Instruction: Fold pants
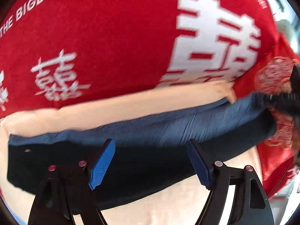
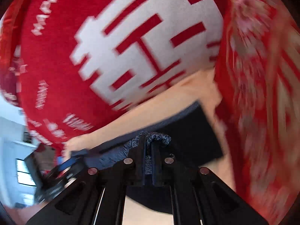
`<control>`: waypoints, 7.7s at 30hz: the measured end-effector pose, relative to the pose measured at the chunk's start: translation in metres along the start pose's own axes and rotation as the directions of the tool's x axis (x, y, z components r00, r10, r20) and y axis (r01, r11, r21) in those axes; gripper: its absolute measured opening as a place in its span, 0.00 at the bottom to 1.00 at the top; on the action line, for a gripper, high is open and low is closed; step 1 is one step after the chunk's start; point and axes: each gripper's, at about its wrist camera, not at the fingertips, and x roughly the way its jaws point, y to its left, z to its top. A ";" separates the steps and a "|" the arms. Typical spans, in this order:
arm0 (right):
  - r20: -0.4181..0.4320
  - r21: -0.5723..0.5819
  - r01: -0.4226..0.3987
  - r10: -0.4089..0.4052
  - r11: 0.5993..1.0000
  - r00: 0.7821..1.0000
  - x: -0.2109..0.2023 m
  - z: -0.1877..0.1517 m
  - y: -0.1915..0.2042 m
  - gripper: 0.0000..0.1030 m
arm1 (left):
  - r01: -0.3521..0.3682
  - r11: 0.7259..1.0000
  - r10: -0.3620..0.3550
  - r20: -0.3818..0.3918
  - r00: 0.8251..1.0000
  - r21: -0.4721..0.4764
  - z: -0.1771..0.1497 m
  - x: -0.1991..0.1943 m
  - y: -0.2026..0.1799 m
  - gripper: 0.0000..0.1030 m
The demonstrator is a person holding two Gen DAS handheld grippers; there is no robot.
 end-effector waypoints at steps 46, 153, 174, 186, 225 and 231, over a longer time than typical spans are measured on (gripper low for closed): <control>-0.056 -0.004 0.316 -0.315 0.949 0.947 0.094 0.022 -0.025 0.27 | -0.252 0.965 0.235 -0.186 0.954 -0.075 -0.006 0.107 0.082 0.88; -0.002 -0.976 0.062 -0.294 0.209 0.956 0.211 -0.329 0.336 0.41 | -0.379 0.879 0.348 -0.155 0.925 -0.290 -0.110 0.054 0.412 0.99; -0.123 -0.977 -0.050 -0.360 0.206 0.925 0.220 -0.338 0.343 0.11 | -0.365 0.901 0.338 -0.147 0.930 -0.233 -0.119 0.046 0.399 1.00; -0.189 -0.635 0.149 -0.339 0.758 0.922 0.168 -0.213 0.263 0.38 | -0.211 0.973 0.197 -0.135 0.971 -0.098 -0.109 0.036 0.277 1.00; -0.049 0.275 0.281 -0.278 0.920 0.959 0.040 -0.120 -0.009 0.42 | -0.166 0.985 0.170 -0.190 0.967 0.037 -0.022 0.126 0.038 1.00; 0.016 0.451 0.277 -0.318 0.848 0.948 0.028 -0.099 -0.052 0.42 | -0.176 0.984 0.176 -0.183 0.967 0.016 -0.027 0.131 0.034 1.00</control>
